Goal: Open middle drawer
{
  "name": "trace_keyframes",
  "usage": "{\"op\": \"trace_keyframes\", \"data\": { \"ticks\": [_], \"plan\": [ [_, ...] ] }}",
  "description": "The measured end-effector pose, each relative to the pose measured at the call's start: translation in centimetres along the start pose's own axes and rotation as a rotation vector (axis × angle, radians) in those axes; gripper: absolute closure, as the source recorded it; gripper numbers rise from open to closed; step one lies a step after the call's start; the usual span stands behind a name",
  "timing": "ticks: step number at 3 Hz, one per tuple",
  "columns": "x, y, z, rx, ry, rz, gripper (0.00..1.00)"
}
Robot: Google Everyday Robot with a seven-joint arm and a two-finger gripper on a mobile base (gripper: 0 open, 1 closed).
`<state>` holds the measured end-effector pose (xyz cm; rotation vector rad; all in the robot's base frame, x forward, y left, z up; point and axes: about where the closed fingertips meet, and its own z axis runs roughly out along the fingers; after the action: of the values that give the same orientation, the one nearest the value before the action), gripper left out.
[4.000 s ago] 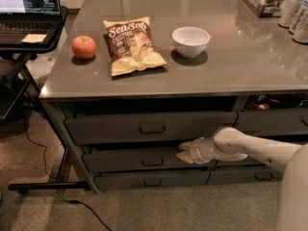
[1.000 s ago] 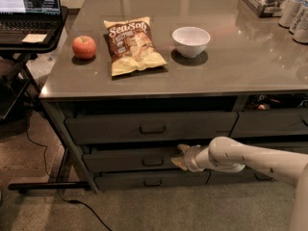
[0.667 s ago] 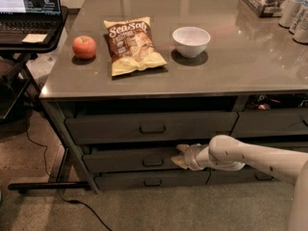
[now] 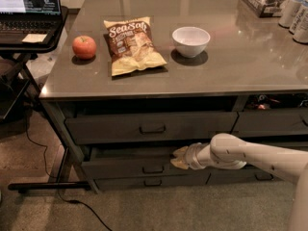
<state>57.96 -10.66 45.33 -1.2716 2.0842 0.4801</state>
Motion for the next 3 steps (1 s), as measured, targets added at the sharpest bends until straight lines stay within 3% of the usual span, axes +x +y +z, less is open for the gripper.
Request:
{"op": "trace_keyframes", "data": {
  "ticks": [3],
  "plan": [
    [0.36, 0.90, -0.10, 0.004, 0.003, 0.015, 0.34]
  ]
}}
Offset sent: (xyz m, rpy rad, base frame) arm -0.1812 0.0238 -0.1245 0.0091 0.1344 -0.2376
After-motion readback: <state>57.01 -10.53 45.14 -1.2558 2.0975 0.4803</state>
